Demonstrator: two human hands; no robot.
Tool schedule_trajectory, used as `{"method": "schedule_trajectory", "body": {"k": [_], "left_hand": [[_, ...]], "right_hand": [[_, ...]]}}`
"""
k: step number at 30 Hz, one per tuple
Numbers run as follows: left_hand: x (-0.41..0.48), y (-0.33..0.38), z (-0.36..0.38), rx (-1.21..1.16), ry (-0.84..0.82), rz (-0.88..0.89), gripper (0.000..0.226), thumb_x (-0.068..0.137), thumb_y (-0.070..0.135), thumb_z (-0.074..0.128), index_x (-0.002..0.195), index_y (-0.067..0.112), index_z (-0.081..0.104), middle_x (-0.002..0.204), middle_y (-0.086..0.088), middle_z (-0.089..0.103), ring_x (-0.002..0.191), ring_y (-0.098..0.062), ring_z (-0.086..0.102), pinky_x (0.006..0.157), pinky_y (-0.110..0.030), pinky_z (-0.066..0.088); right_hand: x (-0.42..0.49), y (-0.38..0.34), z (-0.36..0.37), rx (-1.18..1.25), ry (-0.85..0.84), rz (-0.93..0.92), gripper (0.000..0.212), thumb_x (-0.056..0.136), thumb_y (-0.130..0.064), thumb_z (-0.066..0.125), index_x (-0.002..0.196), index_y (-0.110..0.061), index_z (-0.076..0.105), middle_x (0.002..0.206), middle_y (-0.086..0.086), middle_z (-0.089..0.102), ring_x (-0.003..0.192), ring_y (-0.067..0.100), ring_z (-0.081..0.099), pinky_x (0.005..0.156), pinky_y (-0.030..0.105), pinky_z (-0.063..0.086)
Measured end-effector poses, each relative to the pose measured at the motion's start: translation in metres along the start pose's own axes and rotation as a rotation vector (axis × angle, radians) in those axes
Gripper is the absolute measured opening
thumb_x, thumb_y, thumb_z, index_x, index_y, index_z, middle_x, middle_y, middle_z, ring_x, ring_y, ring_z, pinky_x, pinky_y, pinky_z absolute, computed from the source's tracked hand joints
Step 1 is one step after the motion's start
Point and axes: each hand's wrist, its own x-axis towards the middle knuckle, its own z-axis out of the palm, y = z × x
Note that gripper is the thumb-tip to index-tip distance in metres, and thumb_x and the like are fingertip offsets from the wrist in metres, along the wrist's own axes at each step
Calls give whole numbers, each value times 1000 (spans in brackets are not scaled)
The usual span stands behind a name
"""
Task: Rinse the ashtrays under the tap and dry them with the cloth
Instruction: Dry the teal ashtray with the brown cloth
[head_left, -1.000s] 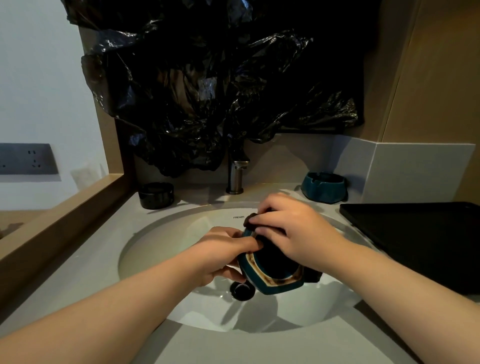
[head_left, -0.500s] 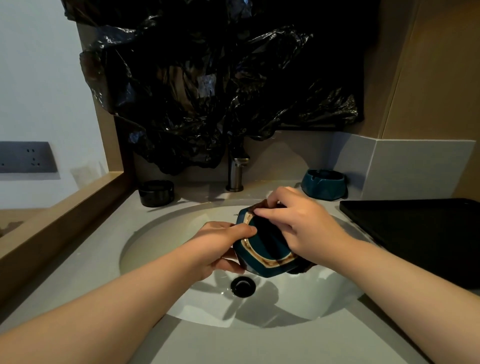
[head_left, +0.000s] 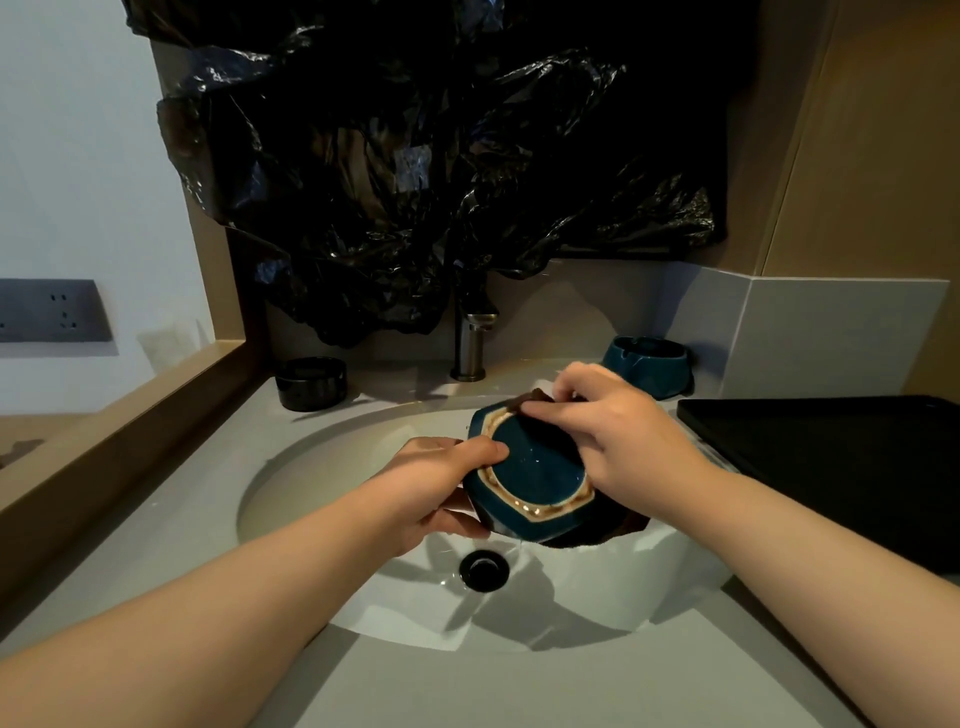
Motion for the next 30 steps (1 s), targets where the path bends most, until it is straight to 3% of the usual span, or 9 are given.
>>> {"method": "schedule_trajectory", "body": {"k": [5, 9, 14, 19, 24, 27, 30], "left_hand": [[3, 2, -5, -60, 105, 4, 21, 88, 27, 67, 97, 9, 64, 71, -7, 75, 72, -25, 73, 66, -37, 59], [4, 0, -3, 12, 77, 0, 23, 87, 29, 67, 99, 9, 65, 83, -10, 75, 76, -27, 73, 65, -36, 59], [6, -2, -1, 13, 98, 2, 25, 87, 30, 67, 100, 9, 65, 85, -12, 75, 78, -26, 73, 65, -35, 59], [7, 0, -5, -58, 184, 24, 25, 88, 30, 66, 100, 8, 66, 82, -11, 75, 80, -27, 73, 67, -37, 59], [7, 0, -3, -63, 176, -4, 24, 88, 30, 67, 99, 8, 65, 86, -13, 74, 81, -29, 72, 68, -38, 60], [7, 0, 0, -57, 161, -10, 27, 87, 30, 67, 101, 7, 65, 89, -15, 74, 83, -30, 72, 69, -40, 60], [7, 0, -3, -99, 196, 18, 26, 87, 29, 67, 100, 6, 65, 87, -14, 74, 82, -30, 72, 68, -40, 60]], "right_hand": [[-4, 6, -5, 48, -58, 160, 33, 93, -9, 53, 120, -23, 66, 96, -3, 48, 90, 14, 46, 74, 33, 47], [-1, 0, 0, 115, -30, 223, 31, 95, -13, 50, 121, -23, 65, 96, -7, 48, 90, 13, 49, 77, 35, 49], [2, -20, 10, 133, -100, 149, 38, 96, -14, 47, 131, -27, 56, 110, -7, 48, 101, 14, 49, 83, 31, 49], [-1, -13, 0, 159, -236, 138, 40, 94, -6, 49, 121, -31, 64, 102, -11, 47, 96, 9, 46, 82, 27, 45], [0, -3, -2, 42, -165, 226, 37, 97, -20, 44, 131, -30, 56, 103, -4, 44, 91, 16, 48, 77, 39, 48], [1, -15, 4, 21, -159, 162, 42, 98, -19, 43, 138, -30, 47, 109, -4, 44, 95, 16, 48, 77, 35, 49], [-1, -20, 3, 61, -185, 79, 42, 95, -12, 47, 133, -29, 54, 109, -5, 49, 97, 15, 48, 78, 33, 48]]}}
